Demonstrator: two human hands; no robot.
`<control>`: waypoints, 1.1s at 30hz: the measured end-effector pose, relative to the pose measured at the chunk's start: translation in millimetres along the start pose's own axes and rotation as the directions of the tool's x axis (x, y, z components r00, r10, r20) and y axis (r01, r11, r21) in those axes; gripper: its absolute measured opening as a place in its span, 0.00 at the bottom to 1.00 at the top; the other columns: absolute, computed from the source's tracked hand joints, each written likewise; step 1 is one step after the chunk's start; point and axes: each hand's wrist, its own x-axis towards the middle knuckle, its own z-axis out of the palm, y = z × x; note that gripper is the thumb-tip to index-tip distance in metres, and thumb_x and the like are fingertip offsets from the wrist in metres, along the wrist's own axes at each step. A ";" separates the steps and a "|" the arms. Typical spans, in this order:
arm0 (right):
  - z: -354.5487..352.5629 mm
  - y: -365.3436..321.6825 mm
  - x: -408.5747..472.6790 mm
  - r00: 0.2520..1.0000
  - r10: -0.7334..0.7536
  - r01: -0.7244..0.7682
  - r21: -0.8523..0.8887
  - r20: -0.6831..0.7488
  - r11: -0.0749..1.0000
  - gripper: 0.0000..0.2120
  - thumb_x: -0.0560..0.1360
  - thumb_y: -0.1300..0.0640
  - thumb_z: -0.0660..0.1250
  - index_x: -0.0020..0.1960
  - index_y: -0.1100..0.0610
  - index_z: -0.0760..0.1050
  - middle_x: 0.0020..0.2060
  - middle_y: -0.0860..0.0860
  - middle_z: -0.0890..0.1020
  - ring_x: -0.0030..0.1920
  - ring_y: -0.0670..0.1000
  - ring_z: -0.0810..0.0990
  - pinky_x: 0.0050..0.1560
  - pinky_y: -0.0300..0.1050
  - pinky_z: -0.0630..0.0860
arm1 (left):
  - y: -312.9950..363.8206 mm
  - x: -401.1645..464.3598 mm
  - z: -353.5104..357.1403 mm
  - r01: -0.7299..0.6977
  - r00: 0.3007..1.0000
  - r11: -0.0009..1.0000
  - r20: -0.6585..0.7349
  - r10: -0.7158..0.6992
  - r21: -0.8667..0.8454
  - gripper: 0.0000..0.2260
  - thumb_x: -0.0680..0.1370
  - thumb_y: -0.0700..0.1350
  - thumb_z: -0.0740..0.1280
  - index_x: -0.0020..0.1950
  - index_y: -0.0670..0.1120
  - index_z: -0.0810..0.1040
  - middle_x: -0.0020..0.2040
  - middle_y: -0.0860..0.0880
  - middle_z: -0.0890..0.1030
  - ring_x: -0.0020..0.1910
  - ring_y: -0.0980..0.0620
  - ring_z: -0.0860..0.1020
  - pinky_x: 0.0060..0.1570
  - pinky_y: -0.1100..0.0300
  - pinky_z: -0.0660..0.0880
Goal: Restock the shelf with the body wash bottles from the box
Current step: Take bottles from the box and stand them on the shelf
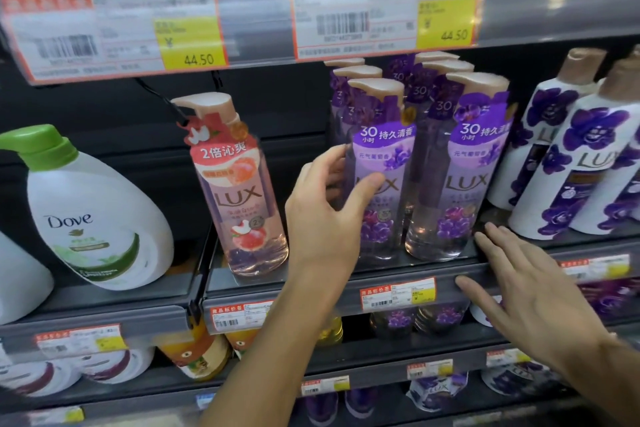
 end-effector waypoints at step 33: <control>-38.4 -1.5 6.8 0.964 -0.024 0.004 0.076 0.264 0.997 0.43 0.73 0.29 0.35 0.78 0.56 0.41 0.78 0.51 0.44 0.78 0.49 0.42 0.77 0.45 0.44 | 17.1 -40.0 -16.0 -0.016 0.971 0.955 0.232 -0.055 0.297 0.30 0.76 0.49 0.72 0.70 0.66 0.59 0.60 0.72 0.67 0.57 0.85 0.63 0.52 0.88 0.61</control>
